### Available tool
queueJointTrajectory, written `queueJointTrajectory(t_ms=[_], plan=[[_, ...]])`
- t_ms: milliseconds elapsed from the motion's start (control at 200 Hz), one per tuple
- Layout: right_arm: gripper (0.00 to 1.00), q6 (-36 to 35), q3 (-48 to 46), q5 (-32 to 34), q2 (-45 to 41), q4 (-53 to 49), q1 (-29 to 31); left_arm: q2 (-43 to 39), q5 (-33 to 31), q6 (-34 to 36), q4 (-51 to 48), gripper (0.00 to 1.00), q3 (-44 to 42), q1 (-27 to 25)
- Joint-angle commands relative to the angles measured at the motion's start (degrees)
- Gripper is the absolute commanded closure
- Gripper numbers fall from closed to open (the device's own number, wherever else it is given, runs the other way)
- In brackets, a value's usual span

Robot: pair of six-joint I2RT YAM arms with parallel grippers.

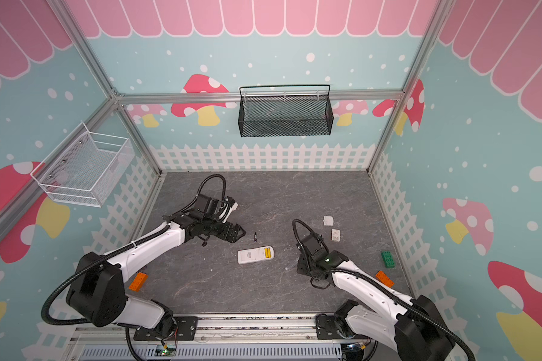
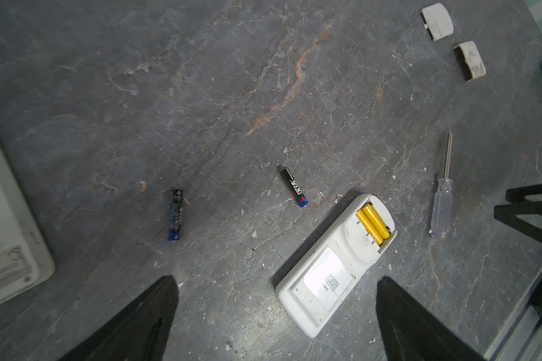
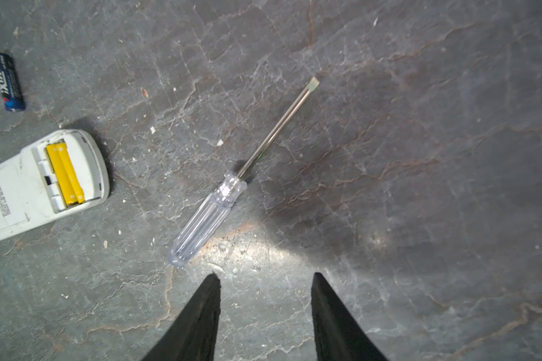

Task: Unload the batteries from the remote control
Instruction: 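Lower the opened remote with the left gripper while the right moves toward the screwdriver, then lower the right gripper onto the clear-handled screwdriver and close on its handle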

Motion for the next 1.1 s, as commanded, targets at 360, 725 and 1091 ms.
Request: queueJointTrajectory(t_ms=[360, 725, 1091], plan=[[0.51, 13.85, 3.21, 7.75, 6.26, -2.78, 8.45, -10.99, 2.75, 1.77, 2.66, 0.01, -6.61, 4.94], [0.5, 12.14, 7.27, 11.67, 13.41, 3.39, 8.68, -12.58, 4.49, 1.76, 3.2, 0.01, -8.01, 4.99], [0.46, 9.77, 8.92, 9.49, 24.85, 9.29, 8.17, -11.85, 4.26, 2.06, 3.33, 0.01, -8.72, 4.98]])
